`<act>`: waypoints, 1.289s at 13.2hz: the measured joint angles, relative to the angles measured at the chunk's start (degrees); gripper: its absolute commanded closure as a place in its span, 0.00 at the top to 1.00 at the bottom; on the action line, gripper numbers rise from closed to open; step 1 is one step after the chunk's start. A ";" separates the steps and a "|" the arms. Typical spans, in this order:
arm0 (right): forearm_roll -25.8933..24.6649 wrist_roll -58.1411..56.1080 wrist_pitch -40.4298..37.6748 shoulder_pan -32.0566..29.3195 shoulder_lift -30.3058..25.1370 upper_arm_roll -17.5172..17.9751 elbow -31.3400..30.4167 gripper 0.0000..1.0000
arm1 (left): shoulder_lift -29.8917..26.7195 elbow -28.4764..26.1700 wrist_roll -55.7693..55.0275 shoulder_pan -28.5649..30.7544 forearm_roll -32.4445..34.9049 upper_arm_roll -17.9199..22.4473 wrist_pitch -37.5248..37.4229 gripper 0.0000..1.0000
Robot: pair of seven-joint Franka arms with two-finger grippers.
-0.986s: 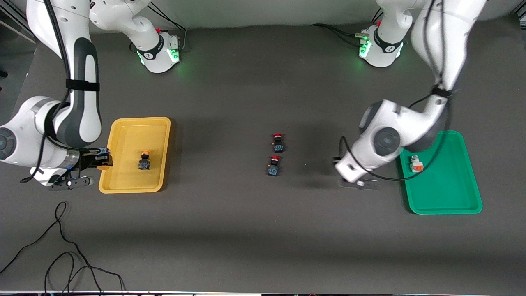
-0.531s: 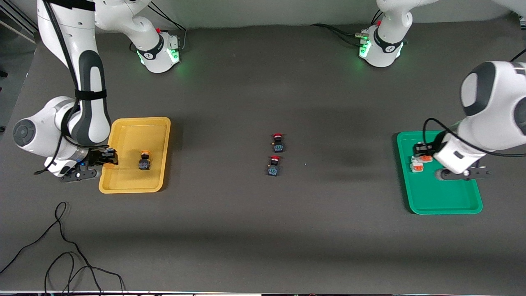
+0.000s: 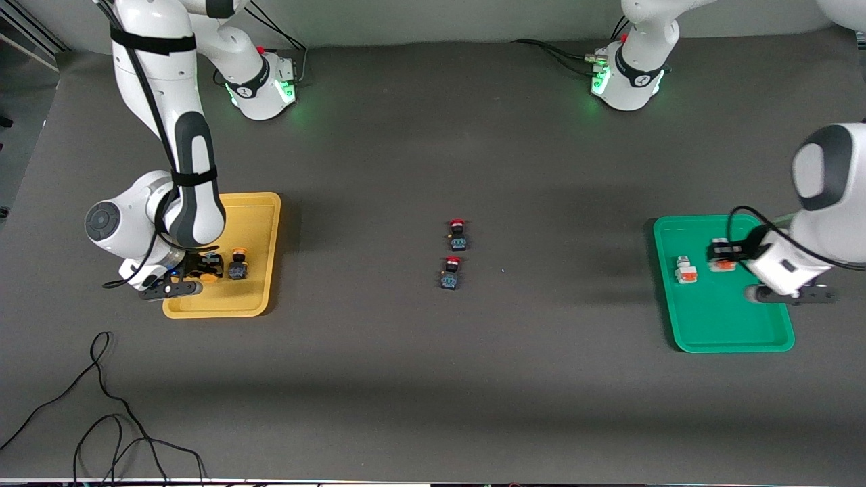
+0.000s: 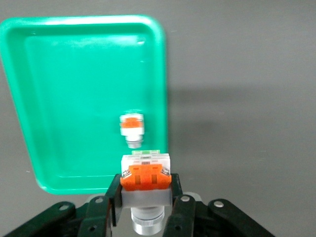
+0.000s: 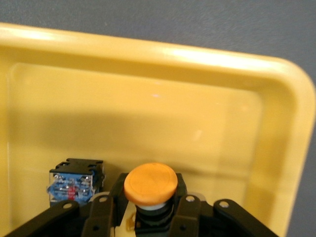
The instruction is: Place green and yellow buttons in trays
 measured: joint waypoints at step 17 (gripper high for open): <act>-16.01 30.28 -58.19 6.01 -2.90 -16.01 44.48 1.00 | 17.62 1.85 6.11 11.15 11.26 1.92 14.71 0.99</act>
